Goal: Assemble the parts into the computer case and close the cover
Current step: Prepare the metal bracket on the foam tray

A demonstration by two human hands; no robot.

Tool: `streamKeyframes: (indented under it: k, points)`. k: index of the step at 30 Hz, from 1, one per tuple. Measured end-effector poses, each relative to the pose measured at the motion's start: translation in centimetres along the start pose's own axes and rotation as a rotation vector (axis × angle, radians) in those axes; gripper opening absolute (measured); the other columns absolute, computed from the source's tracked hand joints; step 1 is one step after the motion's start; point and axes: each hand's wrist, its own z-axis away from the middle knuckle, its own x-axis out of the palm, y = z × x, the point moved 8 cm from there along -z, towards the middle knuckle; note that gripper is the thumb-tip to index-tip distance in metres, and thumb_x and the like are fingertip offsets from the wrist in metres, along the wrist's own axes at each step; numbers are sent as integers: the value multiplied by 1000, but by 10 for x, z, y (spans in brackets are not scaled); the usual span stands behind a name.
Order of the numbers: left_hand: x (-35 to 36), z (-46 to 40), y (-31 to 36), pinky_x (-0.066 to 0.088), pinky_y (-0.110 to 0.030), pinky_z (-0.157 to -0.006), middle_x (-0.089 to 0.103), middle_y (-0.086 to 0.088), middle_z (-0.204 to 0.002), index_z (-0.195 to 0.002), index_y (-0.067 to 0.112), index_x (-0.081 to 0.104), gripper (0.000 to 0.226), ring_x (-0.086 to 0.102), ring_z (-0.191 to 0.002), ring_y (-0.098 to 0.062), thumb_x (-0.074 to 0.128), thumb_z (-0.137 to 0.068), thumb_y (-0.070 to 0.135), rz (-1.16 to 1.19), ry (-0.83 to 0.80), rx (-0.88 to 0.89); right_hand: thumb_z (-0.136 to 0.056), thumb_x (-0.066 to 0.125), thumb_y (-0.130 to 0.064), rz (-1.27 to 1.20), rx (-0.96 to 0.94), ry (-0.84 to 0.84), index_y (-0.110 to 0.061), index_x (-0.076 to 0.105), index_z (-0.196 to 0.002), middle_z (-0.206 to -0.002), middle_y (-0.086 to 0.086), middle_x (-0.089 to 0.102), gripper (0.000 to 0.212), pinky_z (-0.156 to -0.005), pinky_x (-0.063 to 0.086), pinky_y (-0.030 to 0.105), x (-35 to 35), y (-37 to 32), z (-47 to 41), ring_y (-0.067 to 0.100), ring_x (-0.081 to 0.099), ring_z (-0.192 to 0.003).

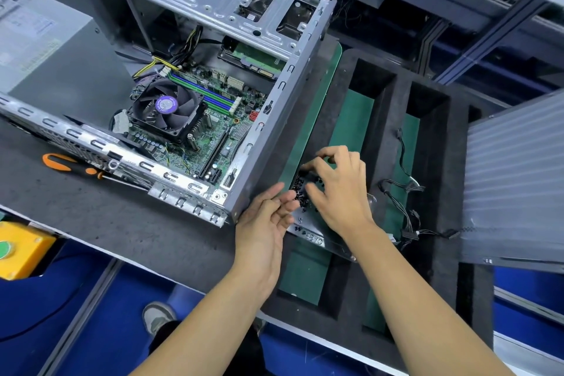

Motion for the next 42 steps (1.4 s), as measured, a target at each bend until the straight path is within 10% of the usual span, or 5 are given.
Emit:
streamKeyframes:
  k: [42]
  points:
    - [-2,0,0,57,-19,-71,76,-13,-103,-116,6,69,24,72,-87,-14,50,-101,1,-31,-27,-20,-77,75,-34,8,-145,9,-21,70,-97,-107,-5,50,23,-94,29,33,7,-10,6,18,38,-96]
